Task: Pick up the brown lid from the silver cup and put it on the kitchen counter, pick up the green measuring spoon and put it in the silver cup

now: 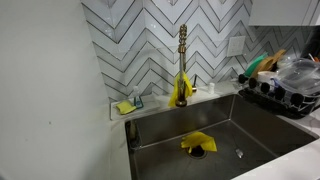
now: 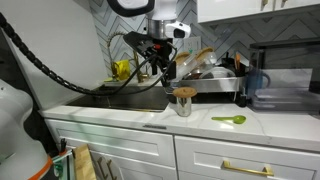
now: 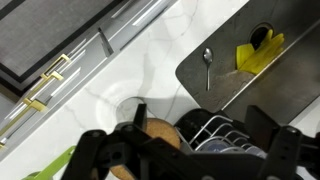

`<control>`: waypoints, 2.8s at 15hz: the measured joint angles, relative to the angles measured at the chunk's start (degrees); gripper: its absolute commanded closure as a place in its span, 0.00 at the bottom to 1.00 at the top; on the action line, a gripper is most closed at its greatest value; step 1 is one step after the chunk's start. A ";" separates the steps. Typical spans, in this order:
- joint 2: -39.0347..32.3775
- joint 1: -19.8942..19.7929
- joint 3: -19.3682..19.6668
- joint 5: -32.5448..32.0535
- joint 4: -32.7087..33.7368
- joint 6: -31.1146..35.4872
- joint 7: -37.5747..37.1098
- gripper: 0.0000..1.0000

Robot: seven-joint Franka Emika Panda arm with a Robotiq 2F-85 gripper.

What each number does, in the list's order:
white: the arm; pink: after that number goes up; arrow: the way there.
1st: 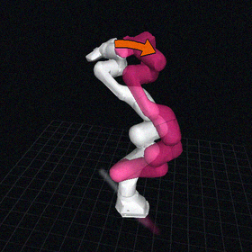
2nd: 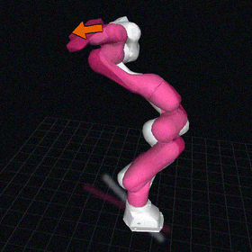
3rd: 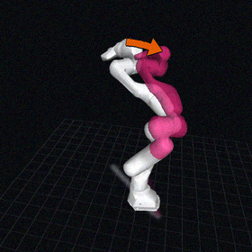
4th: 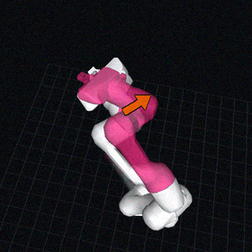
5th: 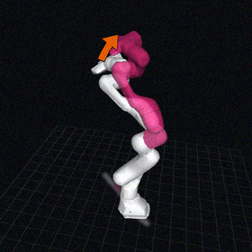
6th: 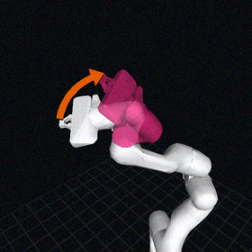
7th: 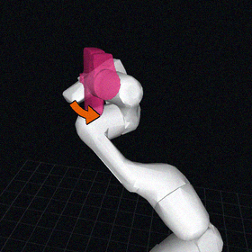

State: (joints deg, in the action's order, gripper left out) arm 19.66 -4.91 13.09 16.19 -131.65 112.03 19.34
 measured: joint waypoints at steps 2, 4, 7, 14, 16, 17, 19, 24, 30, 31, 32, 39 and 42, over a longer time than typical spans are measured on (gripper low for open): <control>-0.56 -0.19 2.39 2.51 0.03 -0.01 2.96 0.00; -1.37 -0.44 5.59 6.32 0.23 -0.51 8.76 0.00; -3.37 -0.76 10.50 13.76 1.10 -3.19 18.92 0.00; -7.51 -3.20 11.94 20.90 2.67 -7.04 30.50 0.00; -7.39 -3.29 11.60 20.90 2.71 -7.04 30.44 0.00; -7.42 -3.64 11.21 20.41 2.69 -6.80 30.44 0.00; -8.38 -4.93 10.38 19.07 2.59 -2.88 30.26 0.00; -14.42 -8.61 10.88 20.19 3.72 1.23 31.80 0.00; -21.67 -11.08 10.59 29.57 9.36 -5.82 33.88 0.00; -22.74 -11.56 10.43 30.94 10.50 -7.66 33.90 0.00; -23.85 -12.04 10.30 32.20 11.64 -9.47 33.90 0.00; -32.23 -15.41 8.18 41.47 18.37 -19.28 33.88 0.00; -35.68 -16.50 7.16 45.38 20.47 -22.22 33.84 0.00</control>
State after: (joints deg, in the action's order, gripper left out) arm -16.01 -21.41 20.26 61.58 -111.18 89.81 53.18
